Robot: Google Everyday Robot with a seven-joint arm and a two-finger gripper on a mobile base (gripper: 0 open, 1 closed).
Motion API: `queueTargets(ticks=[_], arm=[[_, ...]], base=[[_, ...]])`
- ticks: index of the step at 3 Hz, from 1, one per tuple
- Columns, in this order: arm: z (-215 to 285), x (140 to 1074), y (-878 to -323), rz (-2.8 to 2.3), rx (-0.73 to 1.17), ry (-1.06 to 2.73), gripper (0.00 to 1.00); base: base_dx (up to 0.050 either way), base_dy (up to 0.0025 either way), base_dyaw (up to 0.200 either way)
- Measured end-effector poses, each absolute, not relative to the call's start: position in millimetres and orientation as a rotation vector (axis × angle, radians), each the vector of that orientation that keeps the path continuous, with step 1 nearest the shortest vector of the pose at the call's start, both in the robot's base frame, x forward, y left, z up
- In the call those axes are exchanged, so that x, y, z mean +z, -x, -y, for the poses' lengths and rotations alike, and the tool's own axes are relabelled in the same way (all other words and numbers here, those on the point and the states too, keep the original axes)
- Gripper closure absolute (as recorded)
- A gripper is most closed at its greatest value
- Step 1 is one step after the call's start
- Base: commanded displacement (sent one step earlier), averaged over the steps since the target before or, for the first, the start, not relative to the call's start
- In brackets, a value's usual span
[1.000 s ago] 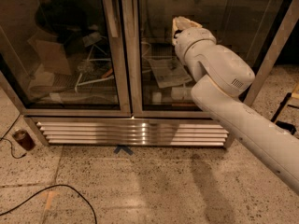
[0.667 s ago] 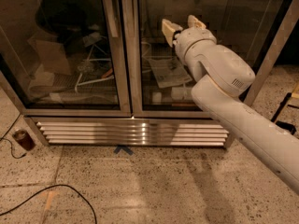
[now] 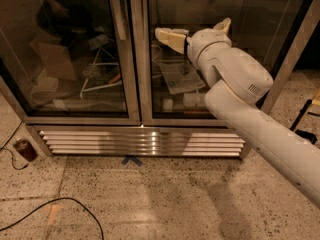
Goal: Pick orange can from middle drawer and place on counter
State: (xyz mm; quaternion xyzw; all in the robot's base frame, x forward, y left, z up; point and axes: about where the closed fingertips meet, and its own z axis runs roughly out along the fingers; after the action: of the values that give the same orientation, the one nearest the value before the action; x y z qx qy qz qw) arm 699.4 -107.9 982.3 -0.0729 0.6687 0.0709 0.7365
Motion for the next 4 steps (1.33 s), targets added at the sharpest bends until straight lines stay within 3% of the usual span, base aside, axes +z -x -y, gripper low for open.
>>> queueTargets(ticks=[2, 4], arm=[[116.7, 998.2, -708.4, -1.508, 0.147, -0.022, 0.0], [93.6, 995.6, -713.3, -1.639, 0.382, -0.423, 0.0]], base=[[0.0, 0.0, 0.0], [0.0, 0.0, 0.0]])
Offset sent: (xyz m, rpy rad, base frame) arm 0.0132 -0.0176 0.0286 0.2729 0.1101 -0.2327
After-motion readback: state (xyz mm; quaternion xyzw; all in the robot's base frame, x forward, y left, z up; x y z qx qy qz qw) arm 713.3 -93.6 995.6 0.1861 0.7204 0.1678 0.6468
